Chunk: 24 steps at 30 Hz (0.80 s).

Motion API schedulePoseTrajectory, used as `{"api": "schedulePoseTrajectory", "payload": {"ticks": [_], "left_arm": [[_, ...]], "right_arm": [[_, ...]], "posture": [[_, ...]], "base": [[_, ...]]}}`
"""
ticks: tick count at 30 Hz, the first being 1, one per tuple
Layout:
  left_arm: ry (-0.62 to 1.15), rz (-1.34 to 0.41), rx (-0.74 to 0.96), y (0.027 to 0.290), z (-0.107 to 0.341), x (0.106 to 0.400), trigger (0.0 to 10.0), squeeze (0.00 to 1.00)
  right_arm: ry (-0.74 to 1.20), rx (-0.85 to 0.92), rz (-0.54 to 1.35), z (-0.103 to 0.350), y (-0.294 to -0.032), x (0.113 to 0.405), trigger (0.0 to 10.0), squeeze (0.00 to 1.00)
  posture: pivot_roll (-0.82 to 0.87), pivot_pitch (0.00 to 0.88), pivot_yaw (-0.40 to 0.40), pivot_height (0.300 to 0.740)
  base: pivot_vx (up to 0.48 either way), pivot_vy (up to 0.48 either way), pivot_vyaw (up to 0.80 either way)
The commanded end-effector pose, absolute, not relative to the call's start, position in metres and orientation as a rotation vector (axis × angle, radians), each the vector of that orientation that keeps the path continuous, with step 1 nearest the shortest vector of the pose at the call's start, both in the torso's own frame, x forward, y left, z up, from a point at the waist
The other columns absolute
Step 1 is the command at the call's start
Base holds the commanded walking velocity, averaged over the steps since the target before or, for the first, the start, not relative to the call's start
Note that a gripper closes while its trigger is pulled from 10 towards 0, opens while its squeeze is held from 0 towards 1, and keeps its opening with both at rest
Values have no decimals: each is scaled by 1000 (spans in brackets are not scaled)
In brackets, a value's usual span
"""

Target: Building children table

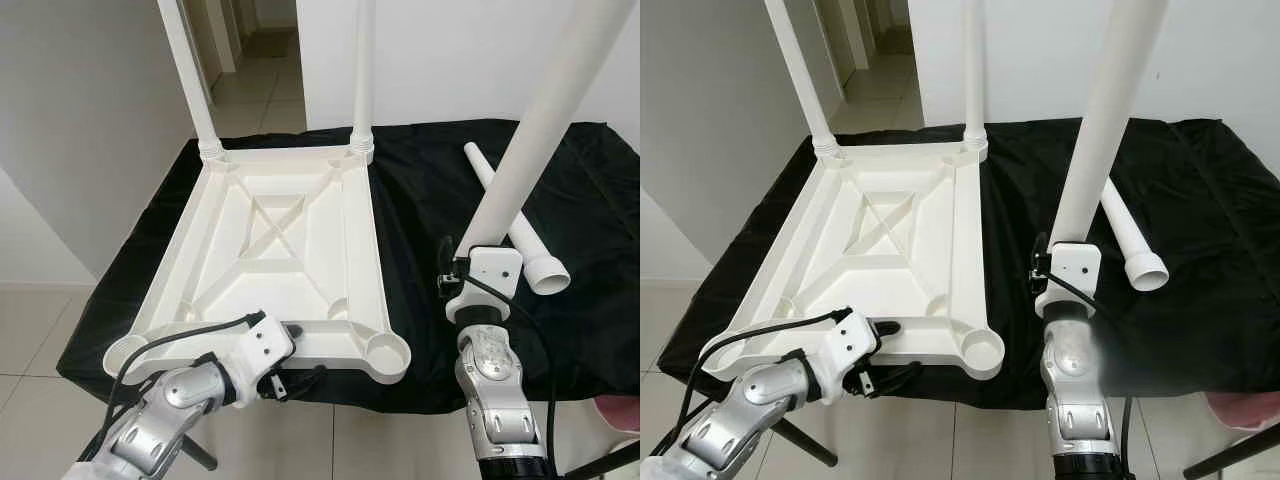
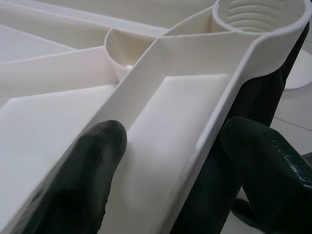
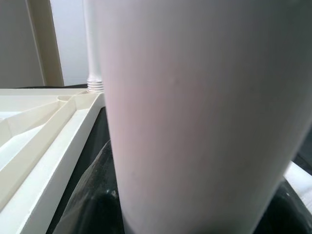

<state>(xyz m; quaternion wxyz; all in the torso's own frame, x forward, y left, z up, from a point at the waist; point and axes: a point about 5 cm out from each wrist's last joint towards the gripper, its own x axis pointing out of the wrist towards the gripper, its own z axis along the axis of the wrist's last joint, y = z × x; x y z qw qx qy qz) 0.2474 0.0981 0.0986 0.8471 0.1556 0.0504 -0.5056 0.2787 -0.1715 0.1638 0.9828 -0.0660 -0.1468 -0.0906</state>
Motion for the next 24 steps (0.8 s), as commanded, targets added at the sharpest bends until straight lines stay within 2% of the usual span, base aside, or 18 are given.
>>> {"api": "schedulePoseTrajectory", "payload": {"ticks": [1, 2, 3, 4, 5, 6, 15, 24], "left_arm": [[164, -1118, 335, 102, 92, 246, 10000, 0], [164, -1118, 335, 102, 92, 246, 10000, 0], [178, -1131, 341, 103, 91, 245, 7333, 0], [178, -1131, 341, 103, 91, 245, 7333, 0], [182, -1133, 343, 104, 91, 245, 3137, 0], [187, -1132, 344, 105, 91, 246, 0, 0], [175, -1118, 349, 105, 96, 253, 0, 0], [118, -1103, 319, 86, 106, 263, 0, 0]], "right_arm": [[-312, -132, -173, 166, -167, 279, 10000, 0], [-312, -132, -173, 166, -167, 279, 10000, 0], [-313, -133, -178, 166, -167, 279, 10000, 0], [-313, -133, -178, 166, -167, 279, 10000, 0], [-313, -133, -179, 166, -167, 279, 10000, 0], [-313, -133, -180, 166, -167, 279, 10000, 0], [-314, -128, -181, 167, -166, 281, 10000, 0], [-324, -122, -175, 169, -161, 283, 10000, 0]], "posture": [[-66, 34, 111, 740], [-66, 34, 111, 740], [-65, 36, 114, 740], [-65, 36, 114, 740], [-65, 36, 114, 740], [-62, 38, 114, 740], [-55, 43, 117, 740], [-55, 45, 122, 740]], "base": [[0, 0, 0], [0, 0, 0], [0, 0, 0], [0, 0, 0], [0, 0, 0], [0, 0, 0], [0, 0, 0], [0, 0, 0]]}}
